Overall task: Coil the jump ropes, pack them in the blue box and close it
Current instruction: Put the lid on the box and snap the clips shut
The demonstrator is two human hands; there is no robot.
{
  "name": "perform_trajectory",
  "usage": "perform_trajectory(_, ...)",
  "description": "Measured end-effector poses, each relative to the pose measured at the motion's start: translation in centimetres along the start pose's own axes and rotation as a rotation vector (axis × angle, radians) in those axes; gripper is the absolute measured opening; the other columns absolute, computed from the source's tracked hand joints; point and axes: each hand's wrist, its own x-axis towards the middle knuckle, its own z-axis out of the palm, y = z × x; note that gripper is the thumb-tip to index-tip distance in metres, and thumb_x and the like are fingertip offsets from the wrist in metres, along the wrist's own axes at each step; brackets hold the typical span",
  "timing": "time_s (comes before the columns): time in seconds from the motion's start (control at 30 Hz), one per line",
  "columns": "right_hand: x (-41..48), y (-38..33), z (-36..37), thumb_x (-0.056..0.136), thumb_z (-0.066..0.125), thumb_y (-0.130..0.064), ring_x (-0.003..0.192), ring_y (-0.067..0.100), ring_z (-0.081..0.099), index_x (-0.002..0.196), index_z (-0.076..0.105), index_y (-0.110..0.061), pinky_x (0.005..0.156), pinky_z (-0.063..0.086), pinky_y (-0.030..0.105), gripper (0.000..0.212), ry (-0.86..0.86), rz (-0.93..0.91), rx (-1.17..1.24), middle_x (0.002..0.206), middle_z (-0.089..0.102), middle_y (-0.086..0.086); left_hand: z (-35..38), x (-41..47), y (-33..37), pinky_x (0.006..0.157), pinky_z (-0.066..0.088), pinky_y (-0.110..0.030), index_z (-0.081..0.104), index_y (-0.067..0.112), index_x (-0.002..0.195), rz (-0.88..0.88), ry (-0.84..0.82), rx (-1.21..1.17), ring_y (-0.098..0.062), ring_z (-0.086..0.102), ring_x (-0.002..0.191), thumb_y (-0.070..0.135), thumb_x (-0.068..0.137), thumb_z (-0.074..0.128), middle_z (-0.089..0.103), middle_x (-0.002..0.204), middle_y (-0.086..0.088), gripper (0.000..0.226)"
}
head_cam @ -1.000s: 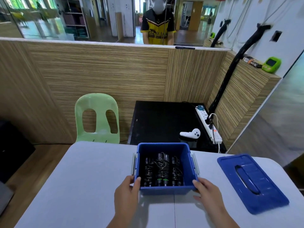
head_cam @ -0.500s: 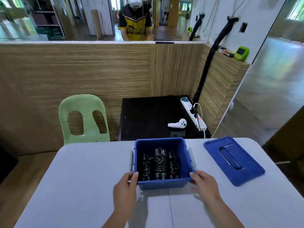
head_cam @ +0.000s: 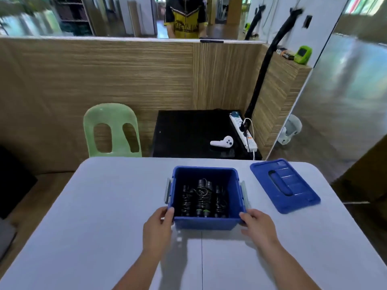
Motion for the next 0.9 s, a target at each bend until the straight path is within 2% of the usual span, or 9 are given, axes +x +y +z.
perform_trajectory(0.07, -0.8, 0.5, -0.6, 0.091, 0.071, -0.017, 0.073, 0.028, 0.071, 0.082, 0.072, -0.009, 0.075, 0.060, 0.062, 0.012, -0.011, -0.001, -0.019, 0.074, 0.074, 0.008, 0.2, -1.4, 0.2, 0.071, 0.065, -0.042, 0.070, 0.034, 0.096, -0.021, 0.019, -0.043, -0.003, 0.071, 0.071, 0.037, 0.102, 0.059, 0.075, 0.077, 0.008, 0.013)
perform_trajectory(0.13, -1.3, 0.9, -1.3, 0.092, 0.070, -0.018, 0.076, 0.029, 0.074, 0.081, 0.072, -0.011, 0.071, 0.064, 0.052, 0.013, -0.015, -0.006, -0.023, 0.074, 0.075, 0.007, 0.5, -2.8, 0.2, 0.070, 0.065, -0.041, 0.072, 0.028, 0.099, -0.040, 0.041, -0.066, -0.001, 0.072, 0.072, 0.034, 0.102, 0.060, 0.075, 0.080, 0.008, 0.013)
perform_trajectory(0.2, -1.8, 1.4, -1.8, 0.091, 0.070, -0.021, 0.079, 0.035, 0.076, 0.076, 0.070, -0.013, 0.064, 0.062, 0.047, 0.017, -0.026, -0.021, -0.052, 0.073, 0.075, 0.005, 0.6, -4.0, 0.1, 0.069, 0.065, -0.041, 0.071, 0.032, 0.095, -0.047, 0.071, -0.069, -0.003, 0.072, 0.072, 0.034, 0.101, 0.061, 0.075, 0.077, 0.009, 0.012)
perform_trajectory(0.3, -2.8, 2.3, -2.3, 0.090, 0.071, -0.020, 0.075, 0.028, 0.073, 0.074, 0.071, -0.014, 0.072, 0.063, 0.057, 0.017, -0.037, -0.031, -0.046, 0.069, 0.073, 0.002, 0.3, -5.5, -0.2, 0.069, 0.065, -0.041, 0.069, 0.034, 0.092, -0.053, 0.089, -0.051, -0.007, 0.073, 0.074, 0.036, 0.102, 0.061, 0.075, 0.078, 0.007, 0.013)
perform_trajectory(0.4, -4.2, 3.1, -2.4, 0.091, 0.071, -0.018, 0.079, 0.025, 0.075, 0.079, 0.073, -0.016, 0.075, 0.063, 0.057, 0.013, -0.028, -0.015, -0.011, 0.072, 0.075, 0.000, -0.2, -6.8, -0.6, 0.070, 0.065, -0.039, 0.071, 0.028, 0.100, -0.061, 0.081, -0.051, -0.006, 0.073, 0.075, 0.036, 0.102, 0.060, 0.075, 0.082, 0.004, 0.013)
perform_trajectory(0.6, -6.3, 4.4, -2.9, 0.095, 0.068, -0.013, 0.089, 0.023, 0.074, 0.086, 0.075, -0.015, 0.081, 0.064, 0.047, 0.011, -0.031, -0.030, 0.045, 0.085, 0.076, 0.005, -1.1, -8.6, -1.0, 0.070, 0.064, -0.030, 0.071, 0.029, 0.104, -0.072, 0.044, -0.061, -0.005, 0.073, 0.079, 0.038, 0.101, 0.060, 0.076, 0.088, 0.005, 0.014)
perform_trajectory(0.73, -6.8, 4.6, -3.1, 0.096, 0.068, -0.017, 0.091, 0.020, 0.074, 0.095, 0.075, -0.015, 0.082, 0.064, 0.044, 0.007, -0.034, -0.033, 0.048, 0.093, 0.077, 0.006, -1.7, -8.6, -1.2, 0.080, 0.062, -0.035, 0.070, 0.035, 0.099, -0.064, 0.055, -0.012, -0.008, 0.072, 0.087, 0.044, 0.097, 0.063, 0.076, 0.090, 0.011, 0.012)
perform_trajectory(0.83, -6.9, 4.2, -3.5, 0.095, 0.069, -0.017, 0.086, 0.017, 0.076, 0.096, 0.075, -0.017, 0.080, 0.064, 0.042, 0.006, -0.006, -0.038, 0.037, 0.090, 0.078, 0.004, -2.4, -8.5, -0.1, 0.078, 0.053, -0.030, 0.067, 0.032, 0.090, -0.028, 0.147, 0.020, -0.011, 0.071, 0.085, 0.033, 0.095, 0.068, 0.075, 0.086, 0.012, 0.005)
perform_trajectory(0.9, -6.7, 3.8, -4.0, 0.095, 0.068, -0.017, 0.081, 0.016, 0.076, 0.093, 0.076, -0.017, 0.077, 0.064, 0.041, 0.008, 0.023, -0.042, 0.034, 0.087, 0.079, 0.002, -3.2, -8.2, 1.2, 0.078, 0.051, -0.028, 0.067, 0.029, 0.088, 0.029, 0.188, 0.042, -0.004, 0.067, 0.085, 0.024, 0.096, 0.067, 0.073, 0.087, 0.011, 0.010)
